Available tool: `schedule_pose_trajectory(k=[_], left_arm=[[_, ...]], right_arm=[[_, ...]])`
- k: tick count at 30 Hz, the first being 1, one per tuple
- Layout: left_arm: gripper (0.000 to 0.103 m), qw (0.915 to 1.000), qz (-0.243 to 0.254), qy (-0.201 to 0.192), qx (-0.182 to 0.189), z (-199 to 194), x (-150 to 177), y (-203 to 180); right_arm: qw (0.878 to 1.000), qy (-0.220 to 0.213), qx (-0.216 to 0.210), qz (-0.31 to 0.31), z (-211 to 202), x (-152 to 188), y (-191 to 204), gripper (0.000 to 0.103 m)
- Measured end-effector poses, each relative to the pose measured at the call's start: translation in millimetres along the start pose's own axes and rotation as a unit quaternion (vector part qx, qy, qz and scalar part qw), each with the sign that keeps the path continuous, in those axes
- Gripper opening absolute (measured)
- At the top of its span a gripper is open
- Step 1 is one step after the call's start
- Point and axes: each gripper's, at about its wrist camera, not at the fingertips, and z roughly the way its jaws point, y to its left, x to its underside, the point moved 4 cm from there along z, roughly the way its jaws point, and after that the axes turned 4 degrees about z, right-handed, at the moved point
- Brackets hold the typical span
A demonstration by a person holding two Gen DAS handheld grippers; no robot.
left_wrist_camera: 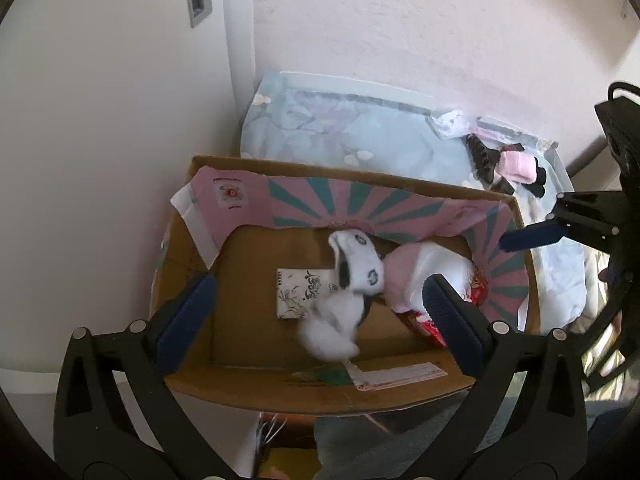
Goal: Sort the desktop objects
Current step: 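Lower the sock and soap box into the cardboard box and open both tools, then move both tools back over the tray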
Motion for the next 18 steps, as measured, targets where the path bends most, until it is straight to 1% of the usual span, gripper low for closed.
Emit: schedule_pose_trajectory(k=[1,5,8,12,18], left_arm=[[0.103,1.0000,0.000,-0.001,-0.002,-1.1,-0.5,-0.4],[0.103,0.9999,0.010,-0.010,0.000,-6.1,-1.7,-6.4],[0.103,0.9995,0.020,-0.023,0.000,-12.3,-2.9,-13.4],[0.103,0.9991,0.033,-0.028,0.000,-16.8,-7.1,-24.6],[0.103,0.9959,0.076,-0.050,-0.001,-23.4,-25.1,-55.2]], right_arm=[[1.000,-0.005,0.000,0.002,-1.9,1.1,-0.9,0.102],[1.000,-0.021,0.015,0.003,-11.0,7.9,-4.4,0.102],[0.999,-0.030,0.014,0.010,-17.5,12.8,-8.6,0.102],[0.999,-0.044,0.019,0.027,-26.9,18.9,-17.0,0.102],[0.996,-0.072,0.028,0.051,-45.6,36.0,-36.0,0.102]])
